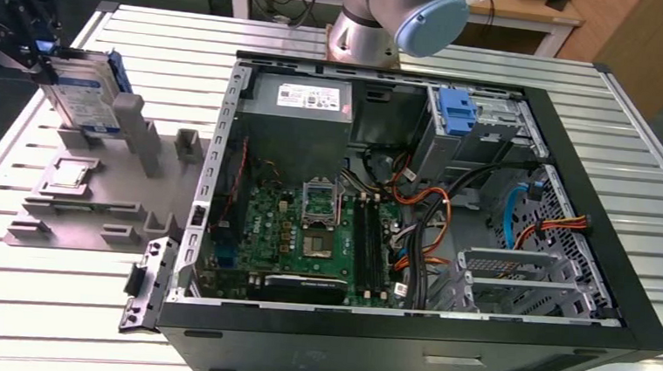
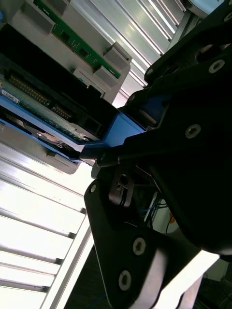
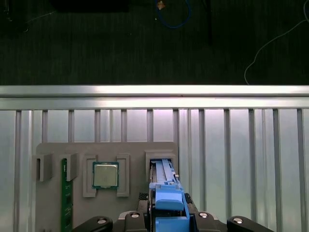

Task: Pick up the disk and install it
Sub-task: 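Pick up the disk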

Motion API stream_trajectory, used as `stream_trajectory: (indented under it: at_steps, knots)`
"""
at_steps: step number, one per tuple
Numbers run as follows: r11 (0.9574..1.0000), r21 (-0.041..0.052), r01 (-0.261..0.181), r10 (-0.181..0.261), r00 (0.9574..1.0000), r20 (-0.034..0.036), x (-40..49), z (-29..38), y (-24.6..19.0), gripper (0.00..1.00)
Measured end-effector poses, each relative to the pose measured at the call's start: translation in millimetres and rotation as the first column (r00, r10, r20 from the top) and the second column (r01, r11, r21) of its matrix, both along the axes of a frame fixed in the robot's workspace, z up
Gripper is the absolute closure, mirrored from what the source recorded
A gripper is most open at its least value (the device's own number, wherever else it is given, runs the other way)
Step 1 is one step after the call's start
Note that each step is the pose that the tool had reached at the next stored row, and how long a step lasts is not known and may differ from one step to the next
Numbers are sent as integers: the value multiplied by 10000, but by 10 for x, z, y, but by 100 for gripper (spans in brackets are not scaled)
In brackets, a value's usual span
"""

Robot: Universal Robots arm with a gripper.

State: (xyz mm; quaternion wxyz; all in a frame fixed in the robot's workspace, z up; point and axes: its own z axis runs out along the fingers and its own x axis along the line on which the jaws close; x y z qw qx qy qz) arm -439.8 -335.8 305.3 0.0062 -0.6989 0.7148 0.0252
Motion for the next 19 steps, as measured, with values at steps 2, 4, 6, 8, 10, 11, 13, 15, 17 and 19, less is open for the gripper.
stream_trajectory:
  at_steps: [2,4,6,8,10,11,13,15,17,19]
  knots:
    - [10000,0,0,0,10000,1,0,14,0,63]
    - [10000,0,0,0,10000,0,0,31,0,63]
    - [10000,0,0,0,10000,1,0,49,0,63]
    - [10000,0,0,0,10000,1,0,65,0,63]
    - [10000,0,0,0,10000,0,0,80,0,63]
    - [10000,0,0,0,10000,1,0,87,0,63]
    - [10000,0,0,0,10000,1,0,103,0,63]
    - [10000,0,0,0,10000,0,0,119,0,63]
    - [10000,0,0,0,10000,1,0,133,0,63]
    - [10000,0,-1,1,10000,0,0,149,0,63]
